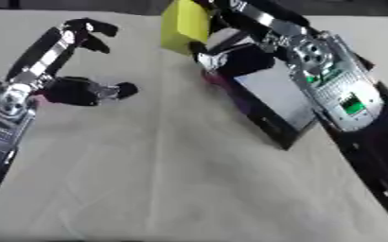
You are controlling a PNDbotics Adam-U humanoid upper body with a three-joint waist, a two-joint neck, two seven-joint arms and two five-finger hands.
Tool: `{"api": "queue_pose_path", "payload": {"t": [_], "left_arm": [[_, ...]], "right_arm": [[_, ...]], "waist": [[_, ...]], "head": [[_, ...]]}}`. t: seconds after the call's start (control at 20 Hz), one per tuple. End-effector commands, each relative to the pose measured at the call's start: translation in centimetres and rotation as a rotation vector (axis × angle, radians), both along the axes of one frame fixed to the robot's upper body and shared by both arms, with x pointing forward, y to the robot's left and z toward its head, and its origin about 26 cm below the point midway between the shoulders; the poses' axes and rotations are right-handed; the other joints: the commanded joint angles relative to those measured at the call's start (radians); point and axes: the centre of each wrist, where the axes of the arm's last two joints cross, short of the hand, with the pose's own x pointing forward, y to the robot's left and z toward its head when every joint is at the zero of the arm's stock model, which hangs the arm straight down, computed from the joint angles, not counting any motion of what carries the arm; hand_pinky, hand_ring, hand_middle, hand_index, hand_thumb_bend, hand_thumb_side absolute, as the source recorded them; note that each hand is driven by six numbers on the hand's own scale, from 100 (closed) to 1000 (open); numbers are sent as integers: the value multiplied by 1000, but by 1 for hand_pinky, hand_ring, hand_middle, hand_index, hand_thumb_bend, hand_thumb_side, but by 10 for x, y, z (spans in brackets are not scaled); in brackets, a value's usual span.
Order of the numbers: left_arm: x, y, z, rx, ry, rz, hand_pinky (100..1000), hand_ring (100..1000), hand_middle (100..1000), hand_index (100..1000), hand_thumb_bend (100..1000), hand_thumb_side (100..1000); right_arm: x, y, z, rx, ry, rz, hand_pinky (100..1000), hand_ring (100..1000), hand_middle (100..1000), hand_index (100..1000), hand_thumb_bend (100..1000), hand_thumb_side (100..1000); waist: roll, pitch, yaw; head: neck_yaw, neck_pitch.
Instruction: Pick up the objects with one hand, pass them to the other hand, and then place them into the box on the other side of the table.
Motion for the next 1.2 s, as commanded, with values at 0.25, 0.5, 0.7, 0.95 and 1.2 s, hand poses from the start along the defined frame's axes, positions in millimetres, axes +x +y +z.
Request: {"api": "queue_pose_path", "payload": {"t": [0.25,0.5,0.7,0.95,1.2], "left_arm": [[-2,11,6,12,-18,27,786,683,765,847,698,438],[-2,16,3,19,-7,39,785,682,763,846,695,442],[-2,18,2,21,-1,48,784,681,762,846,692,442],[-2,20,2,20,1,50,782,680,761,845,693,442],[-2,20,1,25,6,49,781,678,760,844,692,445]], "right_arm": [[7,-37,6,46,-49,-157,843,670,559,582,100,100],[16,-57,-4,49,-55,-268,843,670,559,582,100,100],[24,-72,-15,38,-46,-347,842,670,559,582,100,100],[34,-87,-31,9,-26,-429,841,671,561,583,100,100],[41,-99,-44,-28,-13,-487,843,677,577,601,100,100]], "waist": [[4,-30,-7],[8,-28,-10],[9,-27,-10],[10,-27,-10],[10,-28,-10]], "head": [[-43,-19],[-79,-31],[-91,-35],[-96,-39],[-95,-39]]}}
